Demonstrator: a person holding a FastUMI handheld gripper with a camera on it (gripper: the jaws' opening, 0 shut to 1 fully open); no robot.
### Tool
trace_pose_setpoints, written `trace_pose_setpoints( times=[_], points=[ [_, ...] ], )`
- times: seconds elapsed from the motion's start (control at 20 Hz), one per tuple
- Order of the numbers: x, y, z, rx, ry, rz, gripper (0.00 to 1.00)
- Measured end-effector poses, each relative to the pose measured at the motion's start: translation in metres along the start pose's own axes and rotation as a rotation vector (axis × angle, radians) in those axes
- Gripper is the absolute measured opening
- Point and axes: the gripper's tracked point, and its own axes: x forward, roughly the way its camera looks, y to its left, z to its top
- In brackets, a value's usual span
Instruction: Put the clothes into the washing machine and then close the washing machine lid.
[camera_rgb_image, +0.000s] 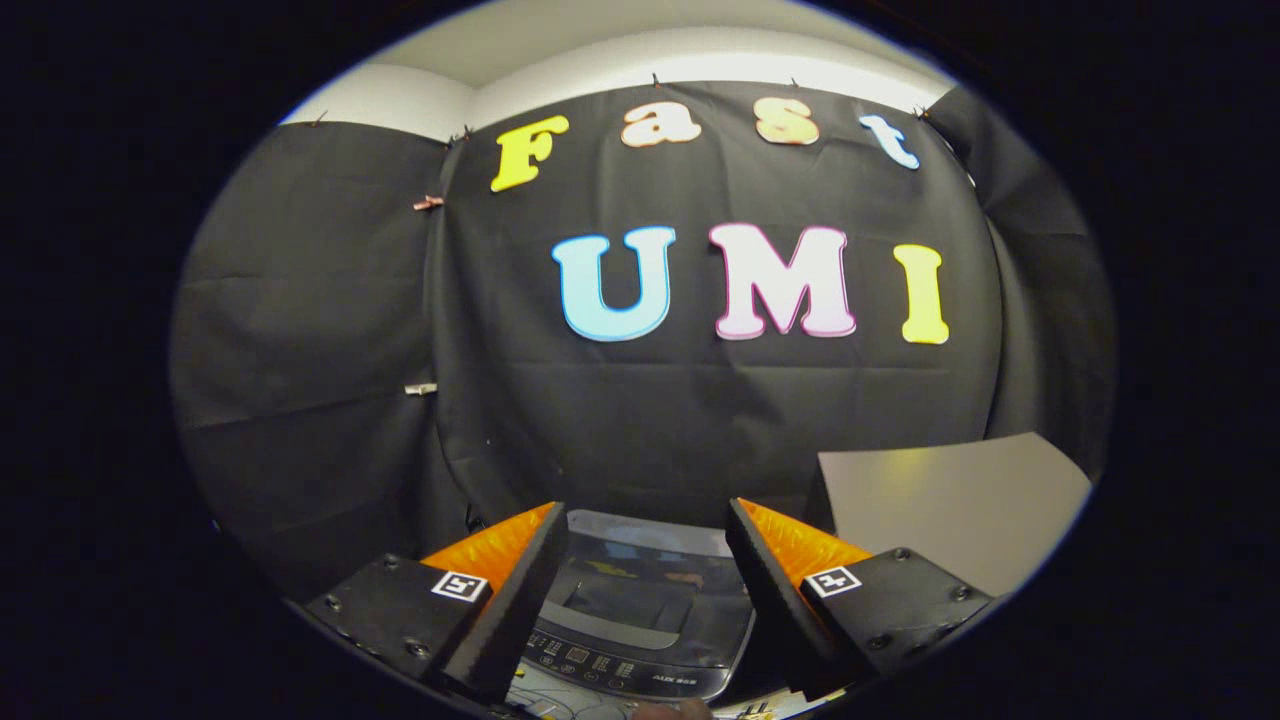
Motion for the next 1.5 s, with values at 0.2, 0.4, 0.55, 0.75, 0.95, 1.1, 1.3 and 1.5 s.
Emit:
trace_pose_setpoints(
  times=[0.2,0.4,0.55,0.75,0.95,1.1,1.3,1.5],
  points=[
    [-0.049,-0.024,0.035,-0.031,-0.102,-0.012,0.99],
    [-0.089,-0.062,0.044,-0.074,-0.15,-0.06,0.99],
    [-0.123,-0.087,0.051,-0.1,-0.18,-0.105,0.99],
    [-0.165,-0.107,0.056,-0.101,-0.233,-0.136,0.98],
    [-0.205,-0.136,0.061,-0.076,-0.293,-0.218,0.98],
    [-0.226,-0.146,0.061,-0.065,-0.308,-0.239,0.98],
    [-0.237,-0.152,0.057,-0.1,-0.306,-0.25,0.97],
    [-0.241,-0.153,0.063,-0.104,-0.317,-0.252,0.97]
  ],
)
